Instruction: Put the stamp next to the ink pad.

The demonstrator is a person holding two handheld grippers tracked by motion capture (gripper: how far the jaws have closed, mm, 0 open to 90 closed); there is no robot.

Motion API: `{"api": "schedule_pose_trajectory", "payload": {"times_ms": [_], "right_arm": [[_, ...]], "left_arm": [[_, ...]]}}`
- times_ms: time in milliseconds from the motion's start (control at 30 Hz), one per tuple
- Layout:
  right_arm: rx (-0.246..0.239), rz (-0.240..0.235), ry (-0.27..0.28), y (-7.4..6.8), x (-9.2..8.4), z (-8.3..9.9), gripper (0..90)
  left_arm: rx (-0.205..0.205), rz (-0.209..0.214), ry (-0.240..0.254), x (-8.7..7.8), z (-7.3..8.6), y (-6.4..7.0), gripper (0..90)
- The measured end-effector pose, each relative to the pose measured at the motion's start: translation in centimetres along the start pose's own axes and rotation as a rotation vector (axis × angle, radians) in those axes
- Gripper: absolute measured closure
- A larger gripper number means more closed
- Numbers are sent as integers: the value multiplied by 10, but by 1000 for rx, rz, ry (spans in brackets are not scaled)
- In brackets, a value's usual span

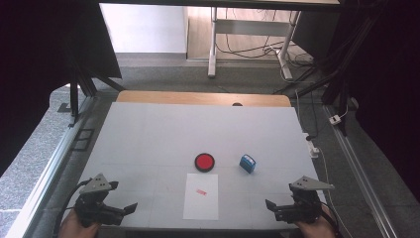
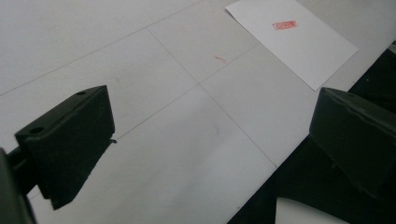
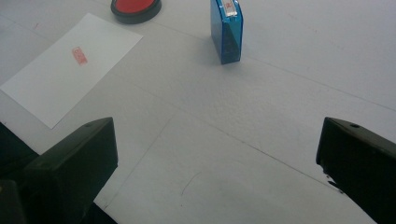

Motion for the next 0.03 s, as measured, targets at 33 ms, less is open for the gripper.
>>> {"api": "schedule_pose_trajectory", "payload": {"times_ms": [33], "right_arm": [[0, -1, -2, 0, 0, 0, 0]], "left_arm": [[1, 2, -1, 0, 0, 0, 4]]}}
Point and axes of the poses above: each handheld gripper's, and its own axes: x roughly forward along the jaws, z roughly out of its underside, y roughly to its right, the point moved 10 cm from there along x, roughly forward along the jaws, and after that the axes turned 5 degrees about y, right-handed, at the moved point
